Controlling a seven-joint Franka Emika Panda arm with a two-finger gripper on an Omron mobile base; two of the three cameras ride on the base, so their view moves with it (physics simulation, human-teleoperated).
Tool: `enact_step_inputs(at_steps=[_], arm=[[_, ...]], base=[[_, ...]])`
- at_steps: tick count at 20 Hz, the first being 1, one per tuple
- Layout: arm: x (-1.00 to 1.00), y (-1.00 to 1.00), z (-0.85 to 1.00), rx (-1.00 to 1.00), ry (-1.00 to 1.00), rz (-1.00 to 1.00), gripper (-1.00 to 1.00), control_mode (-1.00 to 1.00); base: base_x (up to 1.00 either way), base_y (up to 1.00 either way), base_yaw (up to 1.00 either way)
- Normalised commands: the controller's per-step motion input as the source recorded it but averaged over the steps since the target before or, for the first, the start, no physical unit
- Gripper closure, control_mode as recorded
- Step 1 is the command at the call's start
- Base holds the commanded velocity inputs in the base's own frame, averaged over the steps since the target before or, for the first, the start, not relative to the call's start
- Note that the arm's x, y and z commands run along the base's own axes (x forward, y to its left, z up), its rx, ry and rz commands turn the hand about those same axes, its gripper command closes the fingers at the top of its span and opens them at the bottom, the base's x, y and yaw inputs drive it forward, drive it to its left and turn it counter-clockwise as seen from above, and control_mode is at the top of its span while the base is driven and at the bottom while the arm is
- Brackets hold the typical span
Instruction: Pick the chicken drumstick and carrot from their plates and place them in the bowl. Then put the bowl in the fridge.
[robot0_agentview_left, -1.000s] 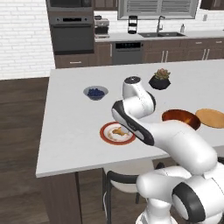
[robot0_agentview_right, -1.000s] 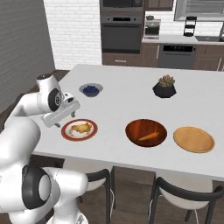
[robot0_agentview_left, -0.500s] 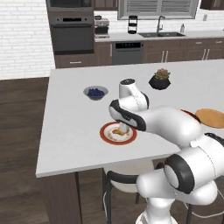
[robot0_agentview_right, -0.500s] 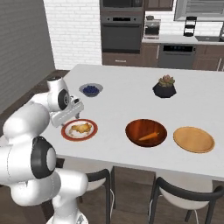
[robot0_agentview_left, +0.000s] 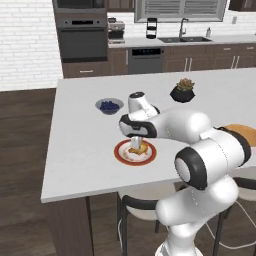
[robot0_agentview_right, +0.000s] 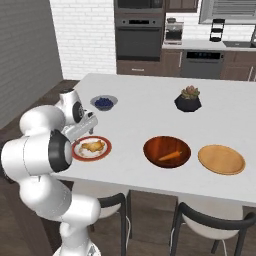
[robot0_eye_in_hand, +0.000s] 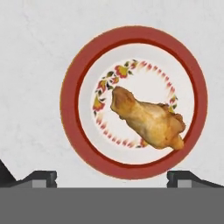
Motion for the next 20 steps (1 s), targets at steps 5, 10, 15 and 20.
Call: enact_step_inputs(at_steps=[5,10,15,20], arm=[[0.27,0.13,-0.29,-0.02,-0.01,0.00,-1.00,-1.00],[0.18,0.02,-0.38,0.00,-0.09,0.05,-1.00,-1.00],[0.17,0.00,-0.23,0.00,-0.08,0.06,-1.00,-1.00],[0.31,0.00,-0.22,0.00,-0.01,0.05,-1.00,-1.00]], base=[[0.00,0.00,0.00],[0.00,0.00,0.00],[0.00,0.00,0.00],[0.00,0.00,0.00]])
